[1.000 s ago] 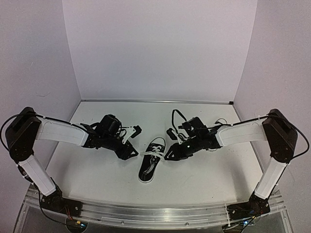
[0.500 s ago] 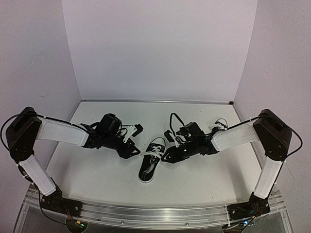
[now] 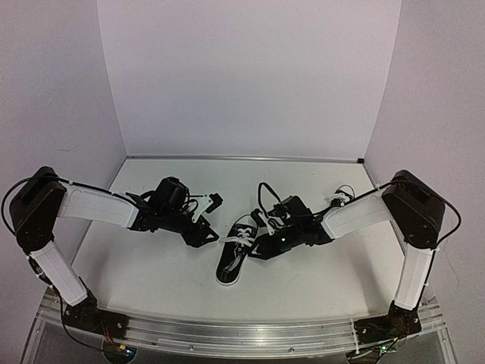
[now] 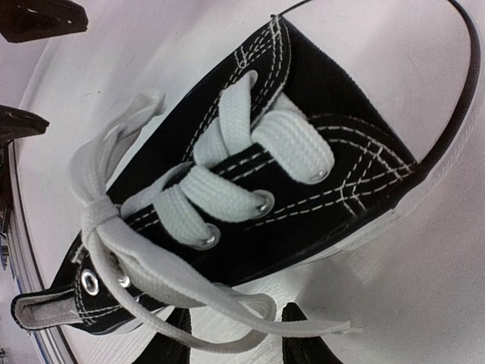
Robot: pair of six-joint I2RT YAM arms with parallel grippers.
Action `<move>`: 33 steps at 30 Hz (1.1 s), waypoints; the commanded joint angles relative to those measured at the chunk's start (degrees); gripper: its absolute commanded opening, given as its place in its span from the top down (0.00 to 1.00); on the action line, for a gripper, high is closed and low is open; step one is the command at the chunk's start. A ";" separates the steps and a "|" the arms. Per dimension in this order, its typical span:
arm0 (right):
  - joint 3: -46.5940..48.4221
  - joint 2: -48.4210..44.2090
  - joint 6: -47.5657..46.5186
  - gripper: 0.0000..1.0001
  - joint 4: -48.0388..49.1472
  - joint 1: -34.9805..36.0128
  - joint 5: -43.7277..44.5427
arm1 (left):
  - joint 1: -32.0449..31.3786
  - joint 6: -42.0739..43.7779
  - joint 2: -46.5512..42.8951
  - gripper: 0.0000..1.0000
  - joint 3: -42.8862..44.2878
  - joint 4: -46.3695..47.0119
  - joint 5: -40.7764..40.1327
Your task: Tie the shoes
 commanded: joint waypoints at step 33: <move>5.40 -4.09 -7.34 1.00 -11.48 0.87 3.14 | 4.51 13.82 4.42 0.46 -2.14 4.50 8.77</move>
